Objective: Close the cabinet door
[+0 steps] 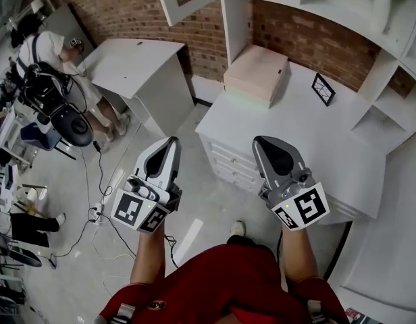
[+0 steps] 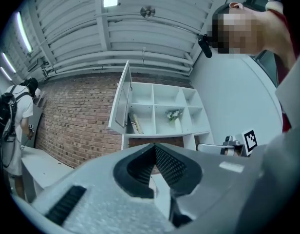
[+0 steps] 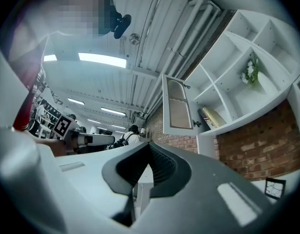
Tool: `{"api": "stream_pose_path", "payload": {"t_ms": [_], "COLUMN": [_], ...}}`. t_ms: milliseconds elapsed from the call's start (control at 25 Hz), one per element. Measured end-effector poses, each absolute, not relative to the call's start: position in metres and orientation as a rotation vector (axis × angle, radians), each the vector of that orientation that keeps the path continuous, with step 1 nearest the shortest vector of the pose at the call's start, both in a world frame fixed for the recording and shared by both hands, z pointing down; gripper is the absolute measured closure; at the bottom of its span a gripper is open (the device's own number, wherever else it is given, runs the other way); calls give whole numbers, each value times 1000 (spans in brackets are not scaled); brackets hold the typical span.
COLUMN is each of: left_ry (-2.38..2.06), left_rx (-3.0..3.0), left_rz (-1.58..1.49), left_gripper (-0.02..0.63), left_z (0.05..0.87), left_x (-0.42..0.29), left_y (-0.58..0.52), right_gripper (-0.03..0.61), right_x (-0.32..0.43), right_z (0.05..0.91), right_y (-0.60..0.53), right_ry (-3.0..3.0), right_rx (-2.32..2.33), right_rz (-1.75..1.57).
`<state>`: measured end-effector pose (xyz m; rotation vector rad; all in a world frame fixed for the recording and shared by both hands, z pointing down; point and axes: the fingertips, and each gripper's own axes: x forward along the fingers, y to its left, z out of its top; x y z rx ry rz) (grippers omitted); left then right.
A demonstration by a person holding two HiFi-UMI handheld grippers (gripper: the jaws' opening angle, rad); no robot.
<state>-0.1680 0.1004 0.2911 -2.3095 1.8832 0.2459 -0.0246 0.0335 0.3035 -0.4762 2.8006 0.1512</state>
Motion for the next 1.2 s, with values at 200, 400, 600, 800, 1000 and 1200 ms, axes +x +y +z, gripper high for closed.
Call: {"api": "stream_pose_path", "payload": {"t_ms": [200,400,600,800,1000,1200], "left_ry": [1895,1898,1853,1792,1703,1588], "left_rx": [-2273,-2253,-2255,-2285,-2319,-2373], "left_rz": [277,291,285,299,301,318], "left_gripper": [609,609,609,609,609,607], "left_z": [280,271,259,243,222,208], "left_x": [-195,-224,-252,-291,-319,-333], "left_y": [53,23,-3,-33,-71,-100], "right_gripper": [565,565,565,565,565,565], "right_x": [-48,-76,-104,-134,-154,-170], "right_z": [302,305,308,297,282,283], "right_y": [-20,-41,-61,-77,-95,-108], "right_ry": [2817,2846,2853,2843,2819,2814], "right_rx": [-451,-406,-432,-502,-595,-693], "right_rz": [121,112,113,160,221,246]}}
